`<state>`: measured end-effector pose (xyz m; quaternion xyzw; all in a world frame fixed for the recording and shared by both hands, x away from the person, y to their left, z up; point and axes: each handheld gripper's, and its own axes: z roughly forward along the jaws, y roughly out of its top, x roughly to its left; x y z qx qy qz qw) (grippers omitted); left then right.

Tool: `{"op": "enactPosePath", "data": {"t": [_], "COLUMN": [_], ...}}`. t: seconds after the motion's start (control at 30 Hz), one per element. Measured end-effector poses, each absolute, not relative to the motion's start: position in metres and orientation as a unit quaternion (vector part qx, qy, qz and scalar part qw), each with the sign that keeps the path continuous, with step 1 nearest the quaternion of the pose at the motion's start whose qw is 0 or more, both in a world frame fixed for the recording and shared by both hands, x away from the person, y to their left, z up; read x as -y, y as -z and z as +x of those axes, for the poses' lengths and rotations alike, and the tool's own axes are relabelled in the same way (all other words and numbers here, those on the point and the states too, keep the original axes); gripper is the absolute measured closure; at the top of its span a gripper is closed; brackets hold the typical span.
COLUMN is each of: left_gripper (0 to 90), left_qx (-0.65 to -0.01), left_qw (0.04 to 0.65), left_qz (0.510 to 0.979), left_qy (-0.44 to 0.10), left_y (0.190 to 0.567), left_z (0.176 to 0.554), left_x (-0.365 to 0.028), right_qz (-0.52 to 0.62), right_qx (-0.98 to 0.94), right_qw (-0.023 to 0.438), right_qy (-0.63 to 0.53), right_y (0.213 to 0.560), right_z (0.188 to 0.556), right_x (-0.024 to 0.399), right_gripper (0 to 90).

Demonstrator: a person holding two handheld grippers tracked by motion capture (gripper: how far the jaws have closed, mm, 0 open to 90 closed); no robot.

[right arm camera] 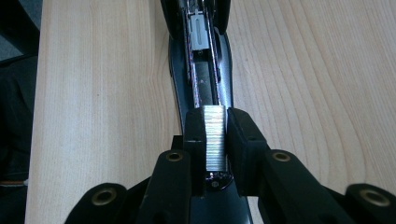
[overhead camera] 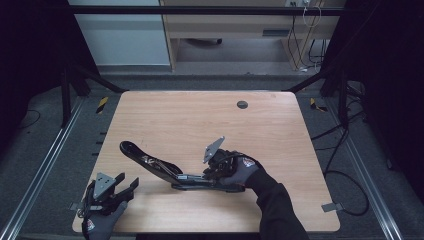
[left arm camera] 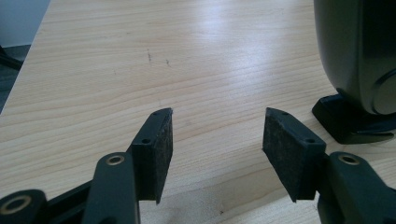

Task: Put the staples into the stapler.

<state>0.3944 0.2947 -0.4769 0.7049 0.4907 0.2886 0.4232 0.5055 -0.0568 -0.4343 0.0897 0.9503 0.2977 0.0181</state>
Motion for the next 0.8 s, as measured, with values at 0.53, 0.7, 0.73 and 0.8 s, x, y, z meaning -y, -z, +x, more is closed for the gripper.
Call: {"op": "enactPosePath", "data": {"t": [0.53, 0.7, 0.73, 0.8], "left_gripper": [42.4, 42.4, 42.5, 42.4], "left_qx": [-0.492, -0.492, -0.492, -0.491], "left_qw": [0.424, 0.423, 0.423, 0.422], "left_qz": [0.703, 0.704, 0.704, 0.704], "left_qy": [-0.290, -0.290, -0.290, -0.290], "left_y": [0.4773, 0.4771, 0.4771, 0.4771], "left_z": [0.3947, 0.3946, 0.3946, 0.3945], "left_x": [-0.2950, -0.2950, -0.2949, -0.2948], "right_qz": [0.077, 0.072, 0.072, 0.070], "right_qx": [-0.950, -0.951, -0.951, -0.951], "right_qw": [0.013, 0.011, 0.011, 0.007], "right_qy": [-0.303, -0.302, -0.300, -0.300], "right_y": [0.4353, 0.4348, 0.4343, 0.4341], "right_z": [0.5072, 0.5076, 0.5071, 0.5068], "right_x": [0.0593, 0.0580, 0.0576, 0.0567], "right_gripper": [78.2, 78.3, 78.2, 78.2]}}
